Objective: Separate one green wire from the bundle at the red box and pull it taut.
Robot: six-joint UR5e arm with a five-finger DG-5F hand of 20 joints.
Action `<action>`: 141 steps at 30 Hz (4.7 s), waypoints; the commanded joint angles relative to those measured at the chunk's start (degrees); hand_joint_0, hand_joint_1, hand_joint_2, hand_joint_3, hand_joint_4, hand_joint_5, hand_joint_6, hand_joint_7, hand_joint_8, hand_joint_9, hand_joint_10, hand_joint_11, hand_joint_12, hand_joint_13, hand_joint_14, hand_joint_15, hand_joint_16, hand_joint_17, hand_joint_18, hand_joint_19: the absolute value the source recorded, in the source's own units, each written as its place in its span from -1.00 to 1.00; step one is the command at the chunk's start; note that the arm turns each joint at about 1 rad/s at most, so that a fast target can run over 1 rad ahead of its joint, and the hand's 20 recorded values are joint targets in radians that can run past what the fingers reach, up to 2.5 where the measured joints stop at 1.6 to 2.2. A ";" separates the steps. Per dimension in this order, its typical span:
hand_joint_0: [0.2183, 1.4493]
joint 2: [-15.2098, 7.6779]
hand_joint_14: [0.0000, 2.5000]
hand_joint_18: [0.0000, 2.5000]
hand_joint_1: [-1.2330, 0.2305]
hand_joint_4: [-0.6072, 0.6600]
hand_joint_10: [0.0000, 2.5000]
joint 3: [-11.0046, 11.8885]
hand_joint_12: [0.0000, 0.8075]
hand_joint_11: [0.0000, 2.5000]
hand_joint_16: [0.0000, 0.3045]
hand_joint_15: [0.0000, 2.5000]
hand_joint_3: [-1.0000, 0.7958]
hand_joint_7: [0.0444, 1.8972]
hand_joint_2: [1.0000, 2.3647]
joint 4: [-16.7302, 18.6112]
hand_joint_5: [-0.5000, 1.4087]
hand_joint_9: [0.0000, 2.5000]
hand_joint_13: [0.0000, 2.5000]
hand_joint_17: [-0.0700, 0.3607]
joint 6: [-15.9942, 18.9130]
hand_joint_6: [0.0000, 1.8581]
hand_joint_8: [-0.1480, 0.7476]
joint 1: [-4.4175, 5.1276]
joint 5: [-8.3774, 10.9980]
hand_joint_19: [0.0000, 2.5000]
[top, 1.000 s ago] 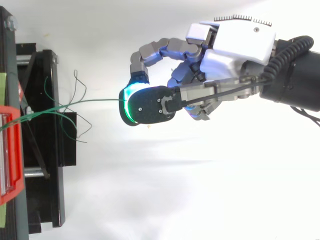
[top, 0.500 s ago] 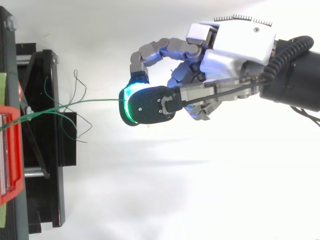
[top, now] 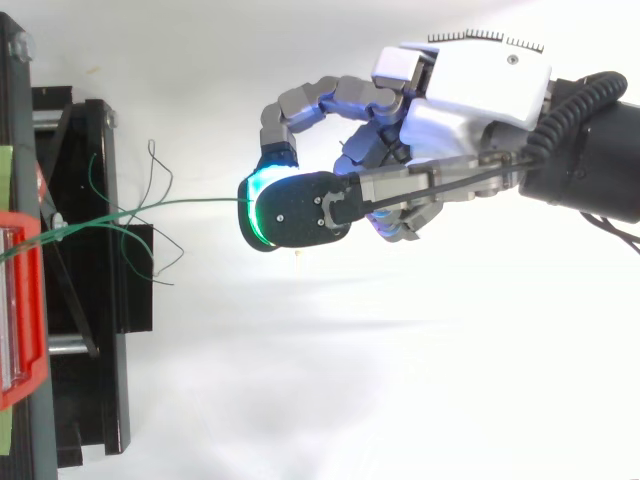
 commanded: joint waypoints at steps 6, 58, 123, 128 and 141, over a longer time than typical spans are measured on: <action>-0.31 0.02 -0.02 -0.02 -0.41 0.06 0.17 0.00 -0.18 0.20 -0.72 0.19 0.06 0.35 -0.96 0.00 -0.61 -0.11 -0.08 -0.24 0.00 -0.07 -0.04 0.02 0.00 0.24; -0.31 0.02 -0.07 -0.02 -0.41 0.05 0.18 0.00 -0.18 0.20 -0.72 0.22 0.07 0.36 -0.96 0.00 -0.61 -0.10 -0.07 -0.23 0.00 -0.07 -0.05 0.02 0.00 0.24; -0.31 0.02 -0.10 -0.03 -0.41 0.04 0.16 0.00 -0.17 0.20 -0.71 0.22 0.07 0.35 -0.96 0.00 -0.61 -0.10 -0.07 -0.22 0.00 -0.07 -0.03 0.02 0.09 0.19; -0.31 0.02 -0.11 -0.03 -0.41 0.04 0.16 0.00 -0.17 0.21 -0.71 0.21 0.07 0.35 -0.96 0.00 -0.61 -0.10 -0.07 -0.22 0.00 -0.07 -0.05 0.02 0.00 0.19; -0.31 0.02 -0.11 -0.03 -0.41 0.04 0.16 0.00 -0.16 0.21 -0.71 0.21 0.07 0.35 -0.96 0.00 -0.61 -0.10 -0.06 -0.21 0.00 -0.07 -0.04 0.02 0.09 0.18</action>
